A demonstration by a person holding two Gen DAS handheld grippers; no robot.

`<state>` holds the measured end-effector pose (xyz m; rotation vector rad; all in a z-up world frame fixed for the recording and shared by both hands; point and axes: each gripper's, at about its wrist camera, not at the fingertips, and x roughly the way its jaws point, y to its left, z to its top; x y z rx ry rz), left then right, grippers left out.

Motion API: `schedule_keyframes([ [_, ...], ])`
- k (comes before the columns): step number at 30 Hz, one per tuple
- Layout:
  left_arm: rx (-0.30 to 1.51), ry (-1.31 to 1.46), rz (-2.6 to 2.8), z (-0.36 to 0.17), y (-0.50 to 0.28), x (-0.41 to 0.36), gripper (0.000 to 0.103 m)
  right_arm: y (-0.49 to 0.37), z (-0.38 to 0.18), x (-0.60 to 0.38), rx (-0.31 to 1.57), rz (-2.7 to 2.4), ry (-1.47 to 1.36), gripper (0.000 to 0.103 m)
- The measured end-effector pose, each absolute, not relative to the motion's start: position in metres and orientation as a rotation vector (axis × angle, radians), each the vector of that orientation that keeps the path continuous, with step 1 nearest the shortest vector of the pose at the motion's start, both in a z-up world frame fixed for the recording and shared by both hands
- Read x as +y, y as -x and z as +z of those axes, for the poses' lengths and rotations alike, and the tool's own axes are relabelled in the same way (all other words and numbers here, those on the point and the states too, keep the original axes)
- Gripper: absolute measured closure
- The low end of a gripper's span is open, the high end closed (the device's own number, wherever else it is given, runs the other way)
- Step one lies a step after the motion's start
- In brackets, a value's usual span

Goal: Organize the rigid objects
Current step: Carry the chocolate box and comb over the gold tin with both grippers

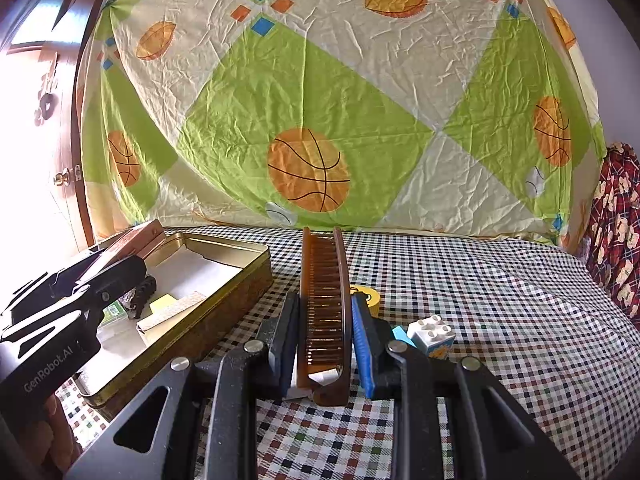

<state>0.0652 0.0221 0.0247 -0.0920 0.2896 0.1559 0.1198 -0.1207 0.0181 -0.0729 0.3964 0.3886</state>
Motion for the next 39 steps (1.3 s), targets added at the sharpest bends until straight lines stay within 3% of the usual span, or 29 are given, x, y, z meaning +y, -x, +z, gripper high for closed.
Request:
schedule_keyframes([
  [39, 0.297, 0.129, 0.230, 0.025, -0.053, 0.071, 0.059, -0.108, 0.015, -0.053, 0.411, 0.514, 0.161, 0.075],
])
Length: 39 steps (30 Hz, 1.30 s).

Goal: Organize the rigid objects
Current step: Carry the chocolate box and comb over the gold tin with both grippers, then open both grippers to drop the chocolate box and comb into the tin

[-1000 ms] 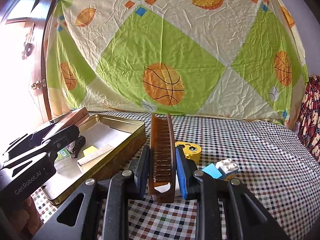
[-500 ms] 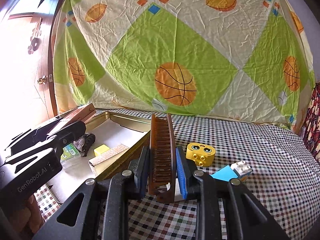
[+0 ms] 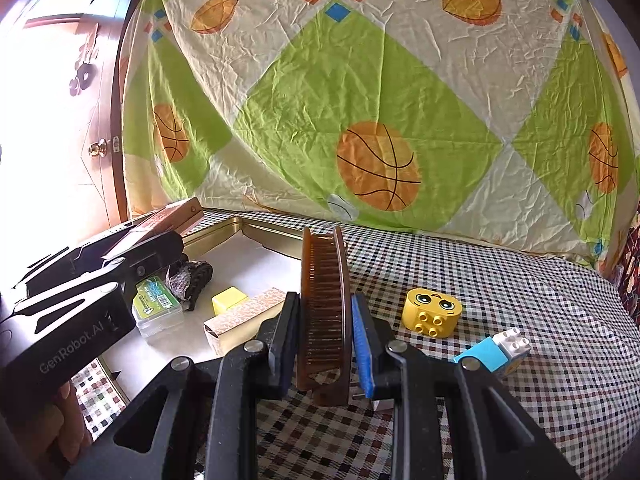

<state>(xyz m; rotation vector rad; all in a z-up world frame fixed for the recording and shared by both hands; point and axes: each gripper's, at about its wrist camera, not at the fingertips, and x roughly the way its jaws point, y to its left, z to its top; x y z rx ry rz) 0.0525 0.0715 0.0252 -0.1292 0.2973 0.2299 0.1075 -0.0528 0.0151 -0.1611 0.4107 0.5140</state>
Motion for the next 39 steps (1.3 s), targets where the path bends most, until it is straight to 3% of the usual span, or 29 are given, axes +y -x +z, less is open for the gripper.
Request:
schedule_keyframes([
  [27, 0.447, 0.183, 0.320, 0.011, -0.068, 0.135, 0.057, -0.149, 0.009, 0.034, 0.556, 0.678, 0.213, 0.075],
  [29, 0.438, 0.178, 0.336, 0.012, -0.066, 0.135, 0.039, -0.152, 0.007, 0.039, 0.562, 0.691, 0.210, 0.074],
  [33, 0.423, 0.193, 0.357, 0.013, -0.062, 0.139, 0.025, -0.154, 0.007, 0.029, 0.559, 0.665, 0.167, 0.057],
  [35, 0.409, 0.197, 0.369, 0.014, -0.059, 0.139, 0.010, -0.150, 0.008, 0.018, 0.548, 0.655, 0.151, 0.048],
  [37, 0.391, 0.188, 0.377, 0.015, -0.056, 0.137, 0.005, -0.146, 0.009, 0.001, 0.533, 0.623, 0.137, 0.039],
  [39, 0.392, 0.174, 0.371, 0.016, -0.055, 0.131, 0.005, -0.142, 0.010, -0.021, 0.528, 0.602, 0.122, 0.038],
])
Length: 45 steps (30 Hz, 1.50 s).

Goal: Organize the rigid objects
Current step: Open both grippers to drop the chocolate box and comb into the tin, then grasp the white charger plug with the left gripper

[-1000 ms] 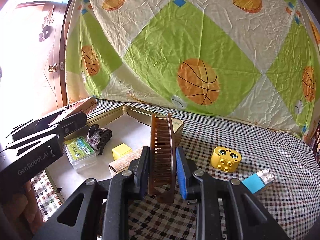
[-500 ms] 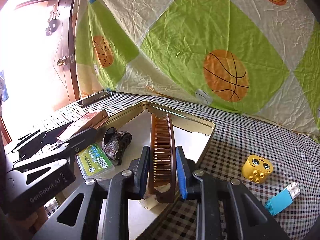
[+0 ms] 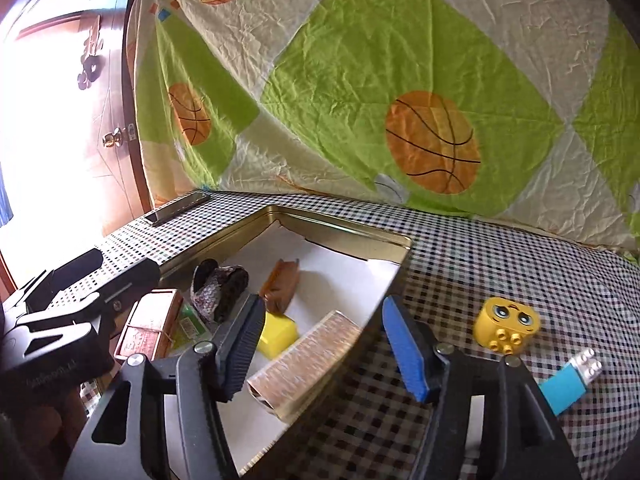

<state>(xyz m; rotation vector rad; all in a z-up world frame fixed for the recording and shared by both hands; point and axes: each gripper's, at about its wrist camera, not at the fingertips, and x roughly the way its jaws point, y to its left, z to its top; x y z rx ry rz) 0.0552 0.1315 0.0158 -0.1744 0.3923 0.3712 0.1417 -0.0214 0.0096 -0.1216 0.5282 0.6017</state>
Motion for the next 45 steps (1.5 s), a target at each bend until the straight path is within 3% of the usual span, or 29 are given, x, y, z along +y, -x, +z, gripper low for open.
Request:
schedule_keyframes([
  [4, 0.384, 0.160, 0.337, 0.019, -0.055, 0.114, 0.000, -0.138, 0.011, -0.074, 0.523, 0.523, 0.096, 0.038],
  [9, 0.392, 0.115, 0.255, 0.021, -0.060, 0.077, 0.000, -0.138, 0.017, -0.132, 0.500, 0.379, 0.066, 0.031],
  [16, 0.417, 0.028, 0.119, 0.025, -0.075, 0.012, 0.000, -0.144, 0.012, -0.175, 0.510, 0.263, 0.039, 0.031],
  [31, 0.648, -0.083, -0.037, -0.004, -0.144, -0.067, 0.001, -0.160, 0.006, -0.225, 0.554, 0.132, -0.091, 0.030],
  [41, 0.837, -0.072, -0.099, -0.028, -0.179, -0.074, 0.009, -0.165, 0.005, -0.227, 0.572, 0.128, -0.105, 0.030],
  [43, 0.857, -0.051, -0.115, -0.031, -0.182, -0.071, 0.014, -0.166, 0.004, -0.227, 0.579, 0.128, -0.106, 0.030],
  [45, 0.872, -0.028, -0.127, -0.033, -0.183, -0.068, 0.031, -0.166, 0.003, -0.227, 0.583, 0.127, -0.104, 0.030],
])
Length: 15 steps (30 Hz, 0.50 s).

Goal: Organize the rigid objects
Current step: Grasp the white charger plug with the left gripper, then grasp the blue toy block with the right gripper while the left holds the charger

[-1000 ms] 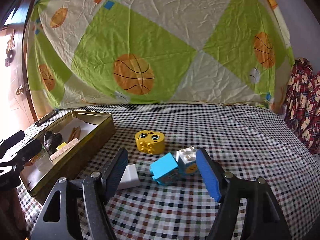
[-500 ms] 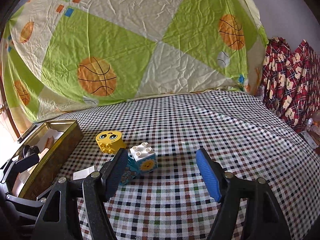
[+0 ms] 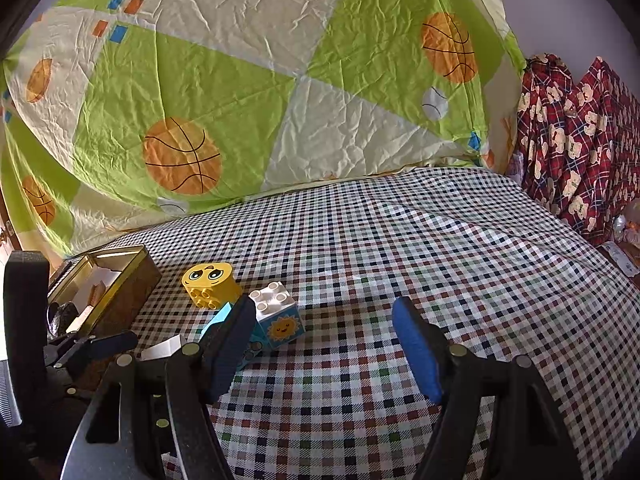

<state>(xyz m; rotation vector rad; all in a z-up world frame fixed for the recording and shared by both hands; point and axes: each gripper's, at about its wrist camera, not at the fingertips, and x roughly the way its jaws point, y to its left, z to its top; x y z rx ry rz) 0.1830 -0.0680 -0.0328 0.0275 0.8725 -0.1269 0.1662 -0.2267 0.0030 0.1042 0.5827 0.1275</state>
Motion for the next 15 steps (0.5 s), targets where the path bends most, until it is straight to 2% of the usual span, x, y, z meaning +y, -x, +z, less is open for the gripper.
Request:
schedule_keyframes([
  [1, 0.883, -0.016, -0.145, -0.034, -0.184, -0.067, 0.044, -0.166, 0.003, -0.226, 0.584, 0.126, -0.102, 0.030],
  [6, 0.861, -0.006, -0.156, -0.032, -0.180, -0.066, 0.044, -0.166, 0.002, -0.225, 0.586, 0.126, -0.096, 0.030],
  [15, 0.665, 0.020, -0.021, -0.007, -0.157, -0.049, 0.044, -0.172, -0.001, -0.207, 0.616, 0.223, -0.040, 0.030],
])
